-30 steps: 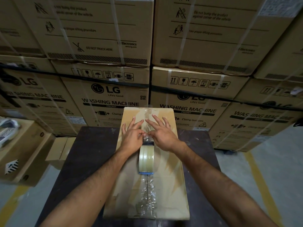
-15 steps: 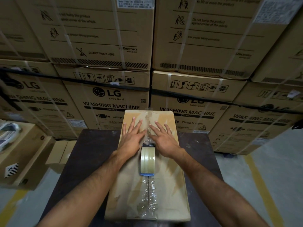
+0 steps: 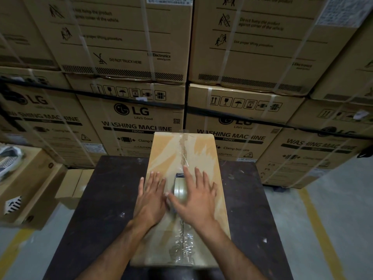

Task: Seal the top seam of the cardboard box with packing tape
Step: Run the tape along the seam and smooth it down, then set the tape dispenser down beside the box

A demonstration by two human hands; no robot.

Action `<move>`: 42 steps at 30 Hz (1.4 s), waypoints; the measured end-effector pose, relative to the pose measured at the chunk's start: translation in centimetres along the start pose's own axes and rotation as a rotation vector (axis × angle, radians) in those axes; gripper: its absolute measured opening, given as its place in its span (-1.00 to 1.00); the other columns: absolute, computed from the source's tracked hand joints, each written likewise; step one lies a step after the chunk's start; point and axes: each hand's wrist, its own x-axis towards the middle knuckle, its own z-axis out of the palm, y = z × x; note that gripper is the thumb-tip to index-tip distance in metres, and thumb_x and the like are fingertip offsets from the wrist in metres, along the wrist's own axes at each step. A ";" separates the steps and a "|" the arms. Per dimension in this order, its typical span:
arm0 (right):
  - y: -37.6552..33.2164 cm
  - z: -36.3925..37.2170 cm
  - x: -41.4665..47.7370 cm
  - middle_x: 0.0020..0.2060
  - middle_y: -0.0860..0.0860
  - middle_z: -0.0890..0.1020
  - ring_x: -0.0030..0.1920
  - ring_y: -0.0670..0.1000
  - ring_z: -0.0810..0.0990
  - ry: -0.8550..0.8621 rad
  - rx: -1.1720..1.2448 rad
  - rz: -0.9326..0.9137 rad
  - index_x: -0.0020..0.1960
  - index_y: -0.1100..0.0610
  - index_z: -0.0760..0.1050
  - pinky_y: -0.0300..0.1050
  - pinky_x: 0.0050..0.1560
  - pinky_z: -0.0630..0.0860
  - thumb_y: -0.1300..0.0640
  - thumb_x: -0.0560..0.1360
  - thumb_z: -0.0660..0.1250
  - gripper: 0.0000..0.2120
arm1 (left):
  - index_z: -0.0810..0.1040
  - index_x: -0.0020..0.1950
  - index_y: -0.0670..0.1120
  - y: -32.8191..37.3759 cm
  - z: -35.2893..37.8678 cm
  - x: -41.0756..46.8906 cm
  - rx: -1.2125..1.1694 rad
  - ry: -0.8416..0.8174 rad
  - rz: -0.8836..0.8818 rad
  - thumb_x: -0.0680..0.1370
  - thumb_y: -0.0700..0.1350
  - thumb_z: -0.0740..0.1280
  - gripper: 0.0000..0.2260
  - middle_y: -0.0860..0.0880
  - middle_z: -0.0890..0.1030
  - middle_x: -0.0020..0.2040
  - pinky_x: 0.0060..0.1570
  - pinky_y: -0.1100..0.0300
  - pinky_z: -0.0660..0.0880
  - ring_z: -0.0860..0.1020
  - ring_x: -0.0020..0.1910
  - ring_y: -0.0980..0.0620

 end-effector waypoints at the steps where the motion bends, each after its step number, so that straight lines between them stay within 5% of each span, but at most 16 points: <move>1: -0.8 0.6 -0.2 0.74 0.08 0.12 0.73 0.25 0.05 0.015 -0.053 0.009 0.70 -0.28 -0.10 0.51 0.63 0.02 -0.57 0.47 0.08 -0.10 | 0.04 0.73 -0.06 0.1 0.1 -0.3 0.038 0.000 0.008 0.66 0.08 -0.11 -0.38 -0.06 -0.10 0.77 0.68 -0.14 -0.34 -0.29 0.72 -0.04; 6: -2.2 1.7 -0.4 0.71 0.18 0.21 0.68 0.33 0.20 0.027 -0.139 0.055 0.70 -0.26 0.05 0.56 0.57 0.14 -0.29 0.52 0.25 -0.20 | -0.05 0.73 -0.08 0.3 0.5 -0.8 0.132 -0.004 0.018 0.64 0.15 -0.28 -0.32 -0.10 -0.12 0.76 0.67 -0.20 -0.33 -0.30 0.71 -0.08; 12: -0.7 0.2 -0.6 0.56 0.23 0.47 0.51 0.22 0.52 0.171 -0.088 0.008 0.63 -0.07 0.36 0.51 0.55 0.27 -0.07 0.52 0.37 -0.32 | 0.18 0.70 -0.12 0.3 0.7 -0.8 0.132 0.060 0.037 0.71 0.17 -0.09 -0.38 -0.14 0.11 0.74 0.67 -0.21 -0.21 -0.08 0.74 -0.10; 19: 6.2 -6.6 -0.8 0.40 0.23 0.61 0.45 0.23 0.57 0.529 0.003 0.129 0.55 0.05 0.46 0.49 0.40 0.47 -0.13 0.53 0.15 -0.37 | 0.20 0.70 -0.10 0.0 1.0 -0.8 0.131 0.071 0.039 0.73 0.16 -0.07 -0.41 -0.13 0.14 0.74 0.68 -0.20 -0.18 -0.05 0.75 -0.10; 23: 13.0 -7.9 -1.1 0.39 0.29 0.60 0.37 0.32 0.61 0.655 -0.059 0.213 0.54 0.09 0.49 0.52 0.33 0.50 -0.06 0.51 0.21 -0.38 | 0.13 0.71 -0.10 0.1 1.0 -0.6 0.166 0.049 0.026 0.71 0.17 -0.11 -0.38 -0.13 0.10 0.75 0.70 -0.20 -0.17 -0.09 0.75 -0.09; 28: 19.5 -3.9 -1.9 0.44 0.29 0.54 0.36 0.35 0.60 0.351 -0.118 0.411 0.59 0.08 0.41 0.59 0.50 0.26 0.08 0.56 0.45 -0.38 | 0.10 0.72 -0.08 0.0 1.1 -0.6 0.162 0.034 0.018 0.70 0.17 -0.11 -0.37 -0.13 0.08 0.75 0.71 -0.20 -0.16 -0.07 0.75 -0.08; 34: 22.6 2.4 -4.8 0.57 0.25 0.42 0.64 0.27 0.29 -0.019 -0.225 0.454 0.65 0.06 0.32 0.59 0.57 0.05 0.05 0.60 0.37 -0.36 | 0.11 0.72 -0.09 0.5 0.8 -0.8 0.159 0.038 0.001 0.70 0.16 -0.10 -0.38 -0.12 0.10 0.75 0.72 -0.18 -0.14 -0.04 0.75 -0.08; 42: 23.1 5.3 -7.0 0.66 0.27 0.27 0.70 0.26 0.16 -0.076 -0.152 0.503 0.69 -0.01 0.23 0.48 0.64 -0.04 -0.02 0.65 0.31 -0.36 | 0.14 0.72 -0.09 1.0 0.2 -1.0 0.153 0.037 -0.005 0.70 0.12 -0.03 -0.39 -0.14 0.12 0.75 0.72 -0.18 -0.12 -0.01 0.75 -0.08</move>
